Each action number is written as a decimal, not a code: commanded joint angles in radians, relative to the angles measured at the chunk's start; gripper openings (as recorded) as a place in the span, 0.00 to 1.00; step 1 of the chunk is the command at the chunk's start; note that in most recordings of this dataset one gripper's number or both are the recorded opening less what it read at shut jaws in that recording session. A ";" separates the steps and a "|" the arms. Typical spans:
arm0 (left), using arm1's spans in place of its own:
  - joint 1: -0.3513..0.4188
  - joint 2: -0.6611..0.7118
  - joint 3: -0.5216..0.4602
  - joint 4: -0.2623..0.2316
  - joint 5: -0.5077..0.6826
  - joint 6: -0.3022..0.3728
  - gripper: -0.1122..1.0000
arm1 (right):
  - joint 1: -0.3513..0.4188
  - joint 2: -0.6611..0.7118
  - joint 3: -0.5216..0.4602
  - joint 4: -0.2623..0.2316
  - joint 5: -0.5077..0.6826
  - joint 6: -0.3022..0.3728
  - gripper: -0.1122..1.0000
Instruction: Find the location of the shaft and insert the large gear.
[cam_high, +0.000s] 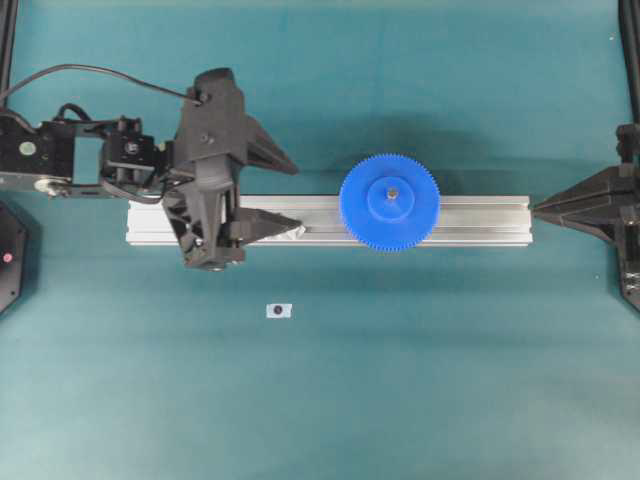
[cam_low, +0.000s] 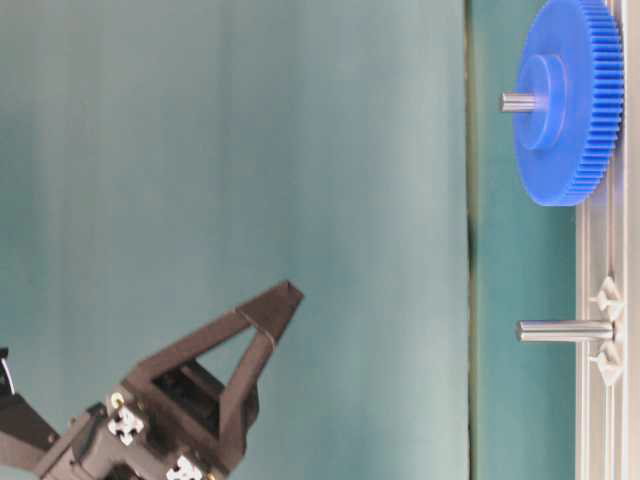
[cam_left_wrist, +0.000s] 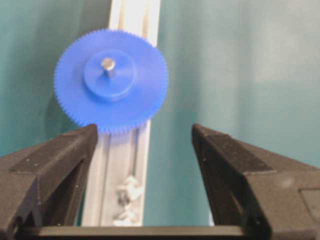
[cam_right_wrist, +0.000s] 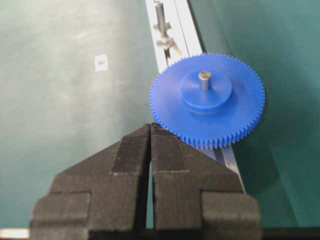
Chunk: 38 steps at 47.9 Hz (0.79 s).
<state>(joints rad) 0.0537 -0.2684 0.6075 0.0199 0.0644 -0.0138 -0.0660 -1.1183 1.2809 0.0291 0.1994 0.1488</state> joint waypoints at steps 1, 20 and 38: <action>-0.008 -0.021 -0.008 0.002 -0.011 -0.002 0.79 | -0.002 0.006 -0.011 0.002 -0.008 0.011 0.11; -0.014 -0.020 0.011 0.000 -0.041 -0.003 0.79 | -0.002 0.006 -0.009 0.002 -0.008 0.011 0.11; -0.017 -0.014 0.012 0.002 -0.041 -0.005 0.79 | -0.002 0.006 -0.006 0.000 -0.009 0.011 0.11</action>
<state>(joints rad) 0.0414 -0.2700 0.6320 0.0184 0.0322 -0.0184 -0.0660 -1.1183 1.2839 0.0291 0.1994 0.1488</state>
